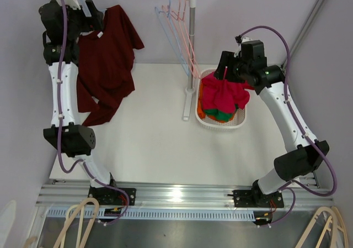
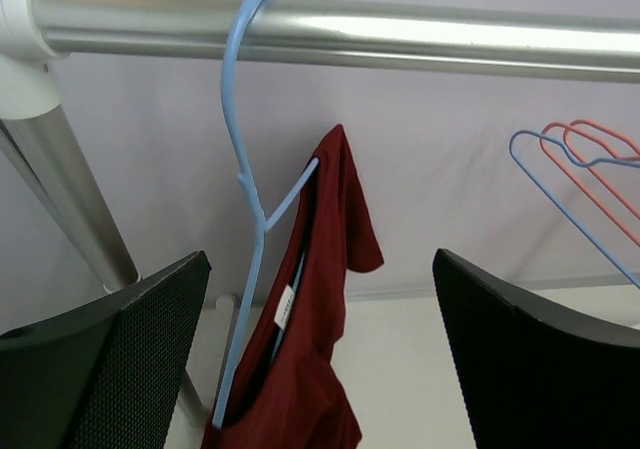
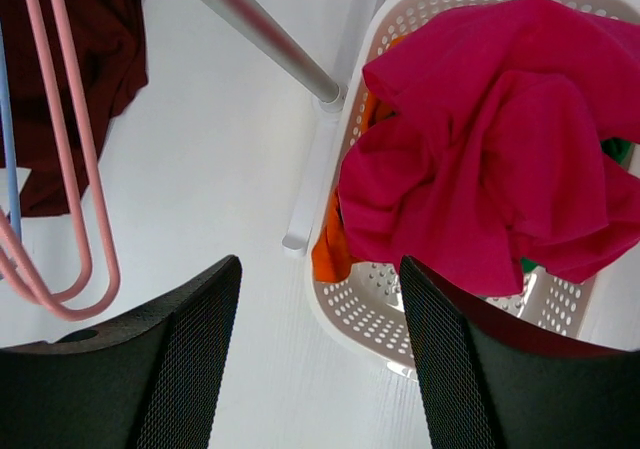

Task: Remove the t-shirt from the hanger

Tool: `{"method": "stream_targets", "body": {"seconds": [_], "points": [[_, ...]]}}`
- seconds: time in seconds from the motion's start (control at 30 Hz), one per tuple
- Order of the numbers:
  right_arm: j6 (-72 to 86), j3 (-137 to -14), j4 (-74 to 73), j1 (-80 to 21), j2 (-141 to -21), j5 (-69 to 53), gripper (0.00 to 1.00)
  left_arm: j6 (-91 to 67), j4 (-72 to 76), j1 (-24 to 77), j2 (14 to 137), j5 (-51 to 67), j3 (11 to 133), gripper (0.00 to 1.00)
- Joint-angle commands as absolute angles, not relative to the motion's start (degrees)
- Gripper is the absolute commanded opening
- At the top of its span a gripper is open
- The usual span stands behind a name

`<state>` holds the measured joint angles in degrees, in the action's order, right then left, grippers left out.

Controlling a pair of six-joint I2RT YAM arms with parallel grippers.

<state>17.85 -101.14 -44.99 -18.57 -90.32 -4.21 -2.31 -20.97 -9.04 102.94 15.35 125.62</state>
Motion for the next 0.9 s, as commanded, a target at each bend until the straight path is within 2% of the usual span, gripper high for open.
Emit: {"method": "stream_targets", "body": {"seconds": [0.0, 0.17, 0.33, 0.47, 0.63, 0.73, 0.77, 0.83, 0.87], "points": [[17.23, -101.34, -43.16, -18.72, -87.54, -5.54, 0.69, -3.25, -20.3, -9.67, 105.46, 16.79, 131.65, 0.97], [16.61, -102.92, -43.86, -19.07, -87.36, -5.8, 0.7, -4.92, -20.74, -11.69, 110.99, 18.1, 138.5, 0.95], [16.44, -104.85, -44.65, -19.16, -87.98, -5.71, 0.7, -5.1, -19.69, -12.13, 113.2, 17.4, 139.83, 0.91], [16.61, -104.5, -44.56, -19.25, -88.42, -5.45, 0.7, -5.71, -19.33, -12.13, 115.22, 18.28, 141.24, 0.79], [16.79, -104.42, -44.56, -19.77, -88.86, -5.01, 0.7, -6.77, -19.6, -12.13, 116.98, 19.16, 141.94, 0.72], [16.79, -104.41, -44.56, -19.95, -89.03, -5.01, 0.7, -7.12, -19.42, -12.3, 117.68, 19.33, 142.56, 0.56], [16.79, -104.5, -44.65, -20.04, -89.03, -5.01, 0.7, -7.38, -19.42, -12.39, 117.95, 19.42, 142.82, 0.46], [16.79, -104.59, -44.65, -20.13, -89.03, -5.01, 0.7, -7.91, -19.51, -12.48, 118.39, 19.6, 143.35, 0.41], [16.79, -104.59, -44.74, -20.13, -89.12, -5.01, 0.7, -8.0, -19.42, -12.48, 118.48, 19.86, 143.0, 0.32]]}}
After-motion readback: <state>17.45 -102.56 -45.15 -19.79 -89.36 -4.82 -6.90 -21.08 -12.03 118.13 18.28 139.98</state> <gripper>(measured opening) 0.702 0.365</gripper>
